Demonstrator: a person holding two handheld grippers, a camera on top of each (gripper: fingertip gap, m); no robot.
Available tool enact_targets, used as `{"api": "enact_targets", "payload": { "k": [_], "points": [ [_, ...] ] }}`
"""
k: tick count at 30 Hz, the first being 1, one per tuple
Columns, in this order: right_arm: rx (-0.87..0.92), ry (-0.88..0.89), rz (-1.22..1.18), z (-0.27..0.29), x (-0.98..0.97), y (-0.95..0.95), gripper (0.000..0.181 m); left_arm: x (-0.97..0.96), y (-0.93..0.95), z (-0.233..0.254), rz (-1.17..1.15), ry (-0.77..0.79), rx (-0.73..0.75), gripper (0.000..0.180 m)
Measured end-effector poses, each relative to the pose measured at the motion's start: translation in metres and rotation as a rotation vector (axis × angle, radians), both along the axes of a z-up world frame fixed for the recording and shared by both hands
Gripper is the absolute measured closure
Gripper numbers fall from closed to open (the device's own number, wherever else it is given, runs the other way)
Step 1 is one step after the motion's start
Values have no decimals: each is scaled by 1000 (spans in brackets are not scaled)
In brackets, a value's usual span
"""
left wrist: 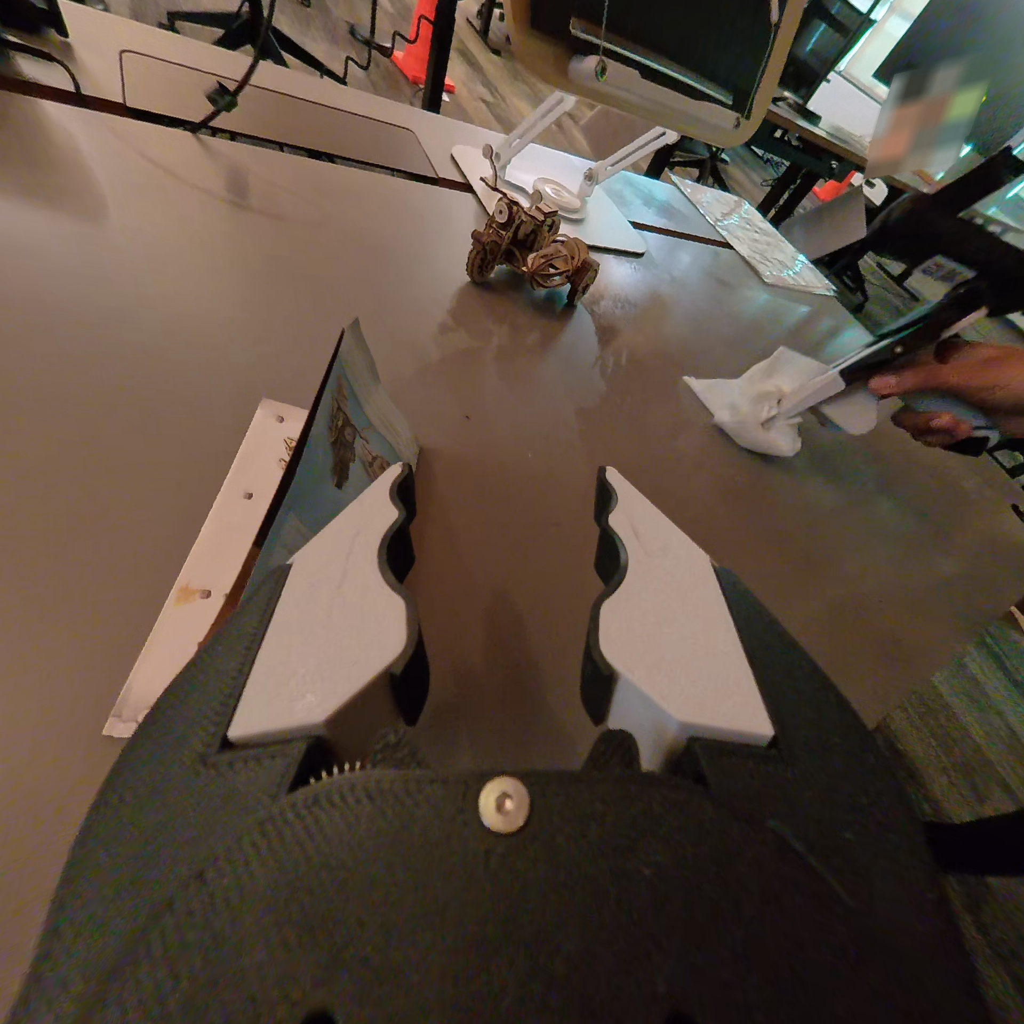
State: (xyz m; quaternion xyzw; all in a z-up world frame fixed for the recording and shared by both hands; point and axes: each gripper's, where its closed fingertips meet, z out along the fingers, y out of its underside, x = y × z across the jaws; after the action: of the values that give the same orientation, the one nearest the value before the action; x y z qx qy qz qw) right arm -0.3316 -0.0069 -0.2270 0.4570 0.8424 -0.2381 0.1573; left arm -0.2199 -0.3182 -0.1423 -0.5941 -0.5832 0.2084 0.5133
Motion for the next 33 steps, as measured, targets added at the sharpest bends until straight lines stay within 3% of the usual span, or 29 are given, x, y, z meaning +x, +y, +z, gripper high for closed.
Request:
{"api": "enact_targets", "payload": {
  "k": [4,8,13,19,22,27,33],
  "points": [
    [170,155,30,-5,-13,32,134,-2,0,0,-1,-1,-4,119],
    [337,351,272,3,-14,38,104,-3,-1,0,0,-2,-8,119],
    [395,639,512,29,-10,17,101,-4,-1,0,1,-1,-10,119],
    [423,633,570,9,6,6,103,-3,-1,0,1,2,-10,119],
    [398,662,554,10,6,-9,114,-3,0,0,0,2,-12,119],
    [549,697,535,-2,-11,1,146,-3,-1,1,-1,3,-13,119],
    [453,628,438,-11,-15,-9,179,-4,-1,0,-1,1,-10,119]
  ]
}}
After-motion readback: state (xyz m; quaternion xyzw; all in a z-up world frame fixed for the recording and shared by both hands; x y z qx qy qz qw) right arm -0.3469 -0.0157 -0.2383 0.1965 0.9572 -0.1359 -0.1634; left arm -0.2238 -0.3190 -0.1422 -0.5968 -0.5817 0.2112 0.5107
